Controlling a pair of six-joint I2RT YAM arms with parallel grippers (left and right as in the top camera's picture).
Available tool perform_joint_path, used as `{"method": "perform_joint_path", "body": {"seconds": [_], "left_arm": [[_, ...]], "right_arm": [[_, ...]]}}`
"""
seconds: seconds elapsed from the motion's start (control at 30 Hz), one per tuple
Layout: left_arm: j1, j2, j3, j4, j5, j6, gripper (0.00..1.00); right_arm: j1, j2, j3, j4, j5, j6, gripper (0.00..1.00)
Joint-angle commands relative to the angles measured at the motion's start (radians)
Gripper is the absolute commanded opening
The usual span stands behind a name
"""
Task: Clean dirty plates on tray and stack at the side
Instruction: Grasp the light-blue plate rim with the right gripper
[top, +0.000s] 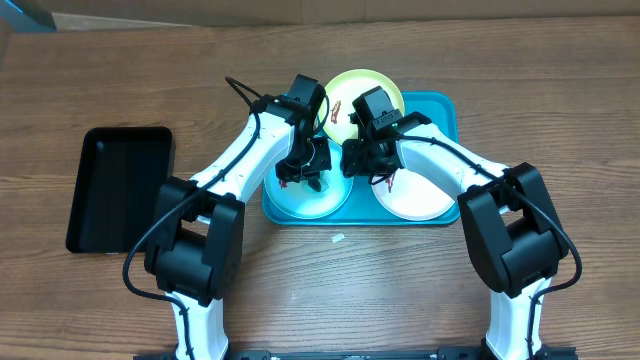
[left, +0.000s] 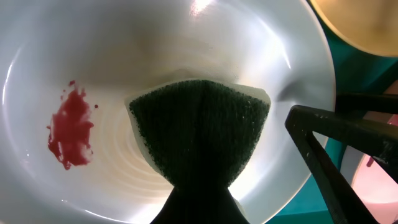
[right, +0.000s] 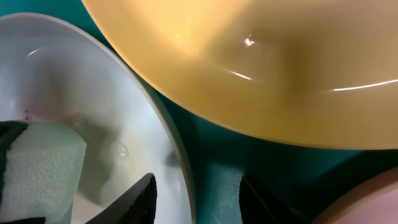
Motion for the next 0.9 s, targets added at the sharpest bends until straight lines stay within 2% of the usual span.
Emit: {"method": "perform_joint_path", "body": {"seconds": [0.0, 0.47, 0.63, 0.87], "left_arm": [[-0.002, -0.006, -0.006, 0.006, 0.012, 0.038, 0.04], [-0.002, -0.006, -0.006, 0.017, 0.012, 0.081, 0.04], [-0.002, -0.006, -0.006, 0.02, 0.012, 0.099, 0.04], [-0.002, -0.006, -0.006, 0.032, 0.012, 0.124, 0.04]], "right_arm": [[0.0, 0.008, -0.015, -0.008, -0.005, 0.005, 0.45], [0.0, 0.008, -0.014, -0.006, -0.005, 0.005, 0.44], [0.0, 0.008, -0.014, -0.008, -0.005, 0.005, 0.35], [0.0, 0.008, -0.014, -0.012, -0.005, 0.005, 0.33]]}}
